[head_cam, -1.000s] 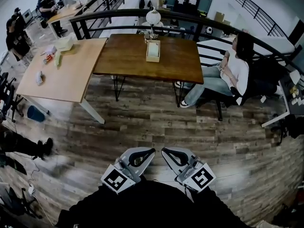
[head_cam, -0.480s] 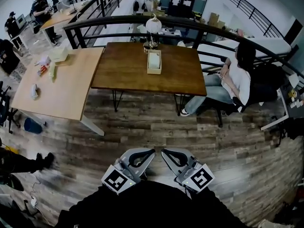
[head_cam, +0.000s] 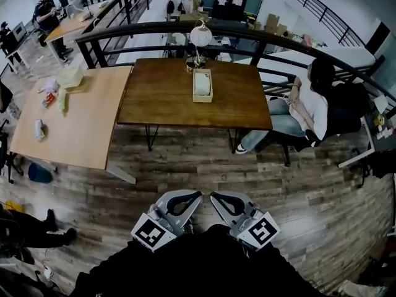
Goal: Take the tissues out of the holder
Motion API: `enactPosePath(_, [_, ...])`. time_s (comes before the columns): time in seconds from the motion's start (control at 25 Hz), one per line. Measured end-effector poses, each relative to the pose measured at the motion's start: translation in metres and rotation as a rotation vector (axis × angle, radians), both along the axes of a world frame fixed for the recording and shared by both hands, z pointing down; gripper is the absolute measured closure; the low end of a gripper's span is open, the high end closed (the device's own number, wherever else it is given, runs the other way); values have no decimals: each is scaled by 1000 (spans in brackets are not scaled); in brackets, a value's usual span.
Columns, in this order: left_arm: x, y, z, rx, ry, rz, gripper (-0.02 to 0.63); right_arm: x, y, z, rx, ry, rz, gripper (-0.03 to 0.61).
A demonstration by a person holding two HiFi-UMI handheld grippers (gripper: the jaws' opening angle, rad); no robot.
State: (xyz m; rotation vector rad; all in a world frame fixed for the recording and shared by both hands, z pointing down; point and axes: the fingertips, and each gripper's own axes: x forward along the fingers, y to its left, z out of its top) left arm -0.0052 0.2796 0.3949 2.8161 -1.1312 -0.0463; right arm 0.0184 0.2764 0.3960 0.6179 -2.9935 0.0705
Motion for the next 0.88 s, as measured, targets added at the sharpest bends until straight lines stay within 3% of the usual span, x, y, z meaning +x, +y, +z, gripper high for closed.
enactPosePath(0.52, [-14, -57, 7, -20, 14, 20, 604, -6, -57, 4, -9, 10, 37, 572])
enactPosePath(0.88, [-7, -123, 9, -22, -9, -5, 604, 1, -127, 8, -5, -21, 19, 572])
